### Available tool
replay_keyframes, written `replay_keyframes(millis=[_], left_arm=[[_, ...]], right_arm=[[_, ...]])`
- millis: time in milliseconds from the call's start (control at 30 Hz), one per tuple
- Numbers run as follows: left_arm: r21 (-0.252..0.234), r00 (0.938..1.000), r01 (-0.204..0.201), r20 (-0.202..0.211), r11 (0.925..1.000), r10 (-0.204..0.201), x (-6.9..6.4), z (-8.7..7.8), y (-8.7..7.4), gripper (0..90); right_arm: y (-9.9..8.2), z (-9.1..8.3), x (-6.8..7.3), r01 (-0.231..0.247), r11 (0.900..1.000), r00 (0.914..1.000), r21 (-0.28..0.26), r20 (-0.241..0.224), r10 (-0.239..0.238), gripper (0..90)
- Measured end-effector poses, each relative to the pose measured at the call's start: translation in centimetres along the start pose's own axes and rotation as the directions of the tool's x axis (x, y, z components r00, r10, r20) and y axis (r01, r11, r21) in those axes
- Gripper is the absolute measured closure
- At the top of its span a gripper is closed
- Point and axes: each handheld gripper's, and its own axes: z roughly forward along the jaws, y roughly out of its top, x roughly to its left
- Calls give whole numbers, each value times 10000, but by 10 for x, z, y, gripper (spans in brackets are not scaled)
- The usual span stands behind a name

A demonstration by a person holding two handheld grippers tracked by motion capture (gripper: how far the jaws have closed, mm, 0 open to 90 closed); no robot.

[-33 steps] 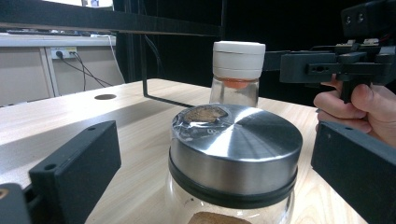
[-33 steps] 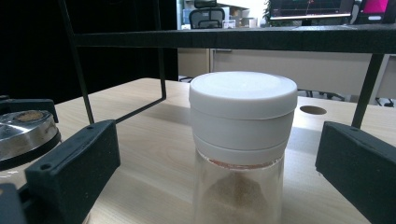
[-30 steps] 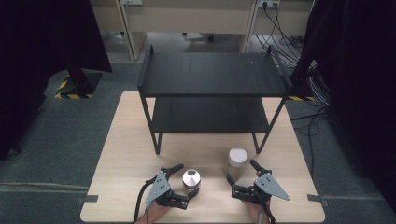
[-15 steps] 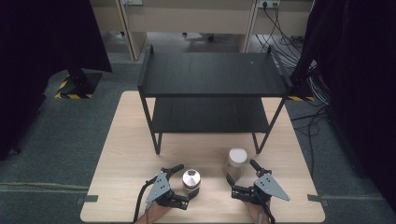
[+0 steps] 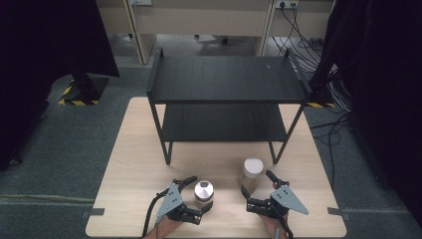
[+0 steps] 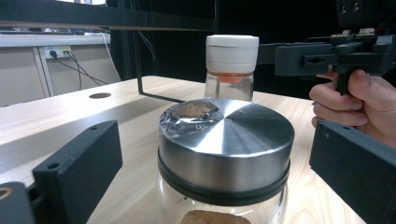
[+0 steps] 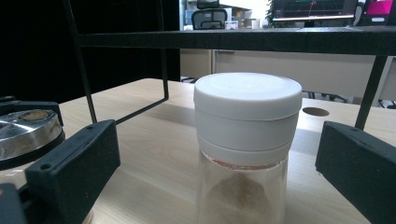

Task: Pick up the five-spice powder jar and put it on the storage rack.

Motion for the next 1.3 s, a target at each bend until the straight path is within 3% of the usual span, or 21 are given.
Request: replay_keyframes(millis=[1300], left_arm=[[762,10000,5,47,9971,-8,1,6,10,94]], right_arm=[[0,0,-1,19,10000,10000,16,-89,-19,1]])
